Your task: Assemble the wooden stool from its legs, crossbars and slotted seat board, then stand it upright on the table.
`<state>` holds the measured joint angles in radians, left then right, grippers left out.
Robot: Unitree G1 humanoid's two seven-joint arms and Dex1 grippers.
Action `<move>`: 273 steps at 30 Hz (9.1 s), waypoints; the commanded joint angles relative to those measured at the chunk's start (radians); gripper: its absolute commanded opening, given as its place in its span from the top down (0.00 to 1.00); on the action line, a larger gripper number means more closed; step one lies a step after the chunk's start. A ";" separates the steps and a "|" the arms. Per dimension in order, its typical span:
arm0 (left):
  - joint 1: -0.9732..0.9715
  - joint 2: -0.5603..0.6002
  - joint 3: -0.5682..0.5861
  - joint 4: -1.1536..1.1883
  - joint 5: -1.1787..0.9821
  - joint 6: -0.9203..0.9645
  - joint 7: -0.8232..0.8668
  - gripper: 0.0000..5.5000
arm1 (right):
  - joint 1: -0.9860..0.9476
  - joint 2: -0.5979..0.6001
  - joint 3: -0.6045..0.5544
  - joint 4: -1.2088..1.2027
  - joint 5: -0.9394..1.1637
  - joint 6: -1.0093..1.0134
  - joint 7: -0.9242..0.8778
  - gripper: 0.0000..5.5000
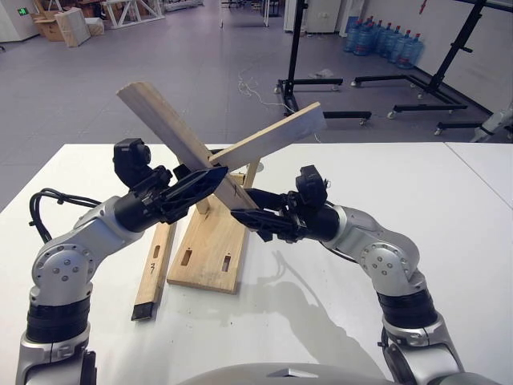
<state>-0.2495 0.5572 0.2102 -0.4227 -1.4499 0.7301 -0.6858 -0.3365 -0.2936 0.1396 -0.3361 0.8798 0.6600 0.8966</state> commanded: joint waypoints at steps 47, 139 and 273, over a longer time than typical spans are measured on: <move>0.101 0.219 0.052 0.393 0.724 -0.492 -0.711 0.62 | -0.014 -0.161 -0.204 0.123 -0.006 0.079 -0.033 0.39; 0.050 0.308 -0.370 0.418 0.996 -0.565 -0.687 0.55 | -0.058 -0.099 -0.192 0.177 -0.078 0.029 -0.048 0.39; -0.282 0.114 -0.021 0.471 0.734 -0.188 -0.536 0.35 | -0.216 0.075 -0.210 0.198 -0.038 -0.145 0.073 0.63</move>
<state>-0.5613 0.6514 0.1122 0.0609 -0.7020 0.5667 -1.2640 -0.5672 -0.1794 -0.0523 -0.1242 0.8641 0.5514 0.9348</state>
